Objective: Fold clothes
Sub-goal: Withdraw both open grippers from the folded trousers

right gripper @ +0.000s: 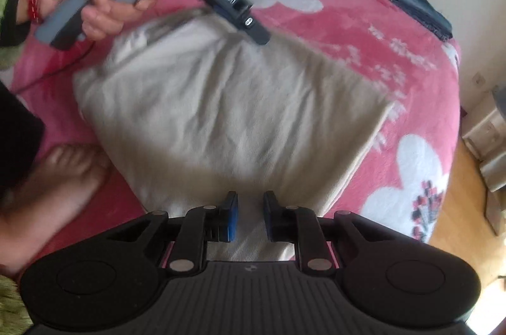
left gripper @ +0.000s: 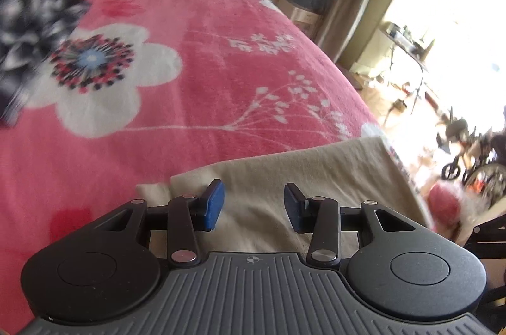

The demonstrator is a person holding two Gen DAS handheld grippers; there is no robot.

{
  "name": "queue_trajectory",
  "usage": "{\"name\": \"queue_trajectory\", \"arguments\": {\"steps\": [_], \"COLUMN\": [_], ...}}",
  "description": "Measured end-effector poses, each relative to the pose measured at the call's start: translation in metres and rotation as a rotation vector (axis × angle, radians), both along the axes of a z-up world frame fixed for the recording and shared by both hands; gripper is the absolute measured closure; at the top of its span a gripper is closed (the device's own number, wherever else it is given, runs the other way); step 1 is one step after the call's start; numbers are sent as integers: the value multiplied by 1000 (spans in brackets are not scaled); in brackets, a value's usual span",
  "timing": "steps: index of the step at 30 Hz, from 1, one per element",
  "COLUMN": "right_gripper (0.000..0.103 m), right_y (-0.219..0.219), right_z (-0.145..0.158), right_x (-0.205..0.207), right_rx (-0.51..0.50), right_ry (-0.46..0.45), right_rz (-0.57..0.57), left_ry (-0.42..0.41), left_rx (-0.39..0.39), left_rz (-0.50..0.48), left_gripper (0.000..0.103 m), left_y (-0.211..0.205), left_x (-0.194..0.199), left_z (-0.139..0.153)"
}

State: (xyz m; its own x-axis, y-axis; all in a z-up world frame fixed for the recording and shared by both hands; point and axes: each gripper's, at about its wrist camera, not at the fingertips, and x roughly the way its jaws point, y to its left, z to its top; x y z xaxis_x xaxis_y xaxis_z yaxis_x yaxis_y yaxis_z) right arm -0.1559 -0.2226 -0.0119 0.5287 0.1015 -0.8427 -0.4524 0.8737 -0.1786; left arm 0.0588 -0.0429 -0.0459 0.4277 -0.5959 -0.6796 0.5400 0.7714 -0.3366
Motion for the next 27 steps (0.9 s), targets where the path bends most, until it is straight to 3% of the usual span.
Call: {"name": "queue_trajectory", "arguments": {"steps": [2, 6, 9, 11, 14, 18, 21, 23, 27], "right_gripper": [84, 84, 84, 83, 83, 82, 74, 65, 62], "right_y": [-1, 6, 18, 30, 41, 45, 49, 52, 65], "right_z": [15, 25, 9, -22, -19, 9, 28, 34, 32], "right_x": [-4, 11, 25, 38, 42, 47, 53, 62, 83], "right_rx": [14, 139, 192, 129, 68, 86, 154, 218, 305], "right_ry": [-34, -57, -33, 16, 43, 53, 39, 40, 69], "right_rz": [2, 22, 31, 39, 60, 55, 37, 17, -23], "left_ry": [-3, -32, -35, -29, -7, 1, -3, -15, -42], "left_rx": [-4, -10, -3, 8, -4, -37, -39, -33, -49], "left_rz": [47, 135, 188, 213, 239, 255, 247, 230, 192], "left_gripper": [58, 51, 50, 50, 49, 46, 45, 45, 44], "left_y": [18, 61, 94, 111, 127, 128, 118, 111, 99], "left_x": [-7, -28, -50, -67, -95, -124, -134, -137, -134], "left_z": [12, 36, 44, 42, 35, 17, 4, 0, -7]}}
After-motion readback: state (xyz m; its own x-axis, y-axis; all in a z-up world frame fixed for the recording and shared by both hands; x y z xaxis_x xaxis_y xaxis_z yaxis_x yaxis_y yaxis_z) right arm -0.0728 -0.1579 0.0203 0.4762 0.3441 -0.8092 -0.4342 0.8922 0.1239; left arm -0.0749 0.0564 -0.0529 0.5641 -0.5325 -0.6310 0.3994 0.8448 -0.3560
